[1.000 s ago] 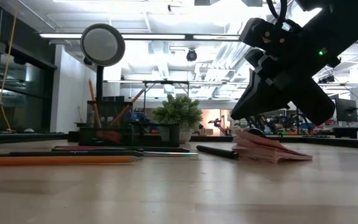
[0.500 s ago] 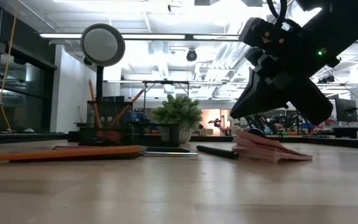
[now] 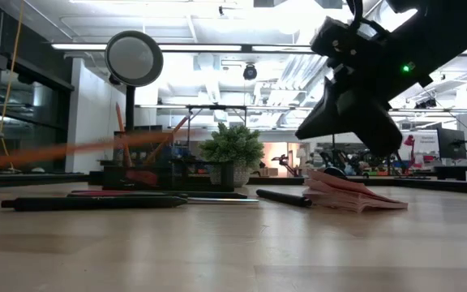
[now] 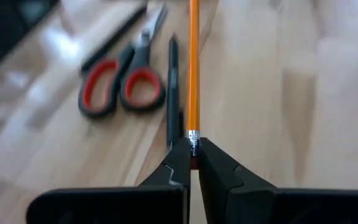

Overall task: Pick and place office supplies into organizer
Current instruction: Put the pencil into the desktop organizer

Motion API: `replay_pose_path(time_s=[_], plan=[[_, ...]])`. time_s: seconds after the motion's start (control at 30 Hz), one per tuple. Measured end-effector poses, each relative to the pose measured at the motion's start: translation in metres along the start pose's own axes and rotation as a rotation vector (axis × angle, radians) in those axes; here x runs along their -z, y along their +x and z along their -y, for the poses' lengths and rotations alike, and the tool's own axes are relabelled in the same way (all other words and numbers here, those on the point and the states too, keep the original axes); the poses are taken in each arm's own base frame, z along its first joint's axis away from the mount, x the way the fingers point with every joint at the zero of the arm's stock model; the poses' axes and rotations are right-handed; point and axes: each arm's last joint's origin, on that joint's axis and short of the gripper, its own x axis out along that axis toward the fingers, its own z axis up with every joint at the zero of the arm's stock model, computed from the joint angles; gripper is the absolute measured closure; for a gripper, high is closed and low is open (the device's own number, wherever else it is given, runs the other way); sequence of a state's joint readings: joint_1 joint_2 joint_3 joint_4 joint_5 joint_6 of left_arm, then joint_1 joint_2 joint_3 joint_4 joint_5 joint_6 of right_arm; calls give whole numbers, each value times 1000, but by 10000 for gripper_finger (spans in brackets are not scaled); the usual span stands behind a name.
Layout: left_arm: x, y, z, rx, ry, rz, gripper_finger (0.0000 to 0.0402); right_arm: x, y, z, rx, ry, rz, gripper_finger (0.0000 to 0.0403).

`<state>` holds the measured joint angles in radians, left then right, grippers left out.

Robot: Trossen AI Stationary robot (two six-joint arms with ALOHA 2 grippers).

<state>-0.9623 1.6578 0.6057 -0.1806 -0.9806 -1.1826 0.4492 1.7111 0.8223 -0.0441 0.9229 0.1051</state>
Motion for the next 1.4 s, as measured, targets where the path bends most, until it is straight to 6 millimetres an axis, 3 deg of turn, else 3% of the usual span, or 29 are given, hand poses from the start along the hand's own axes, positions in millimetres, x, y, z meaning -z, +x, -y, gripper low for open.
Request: replay_pose_path(time_s=[0.23,0.43,0.7,0.93,1.17,1.4], plan=[[-24,-13,-3,-22,93,155,401,-6,2,2,25,45,38,399],[-39,-22,-7,-72,189,259,401,-28,2,3,-61,117,194,381],[-56,-33,-12,-136,292,345,401,-61,-9,7,-274,212,519,314],[-67,-40,-17,-161,339,376,401,-80,-12,24,-392,316,777,250],[-72,-44,-19,-164,359,383,401,-88,-3,44,-488,403,909,207],[-74,-45,-18,-168,382,386,401,-91,5,55,-592,452,959,202]])
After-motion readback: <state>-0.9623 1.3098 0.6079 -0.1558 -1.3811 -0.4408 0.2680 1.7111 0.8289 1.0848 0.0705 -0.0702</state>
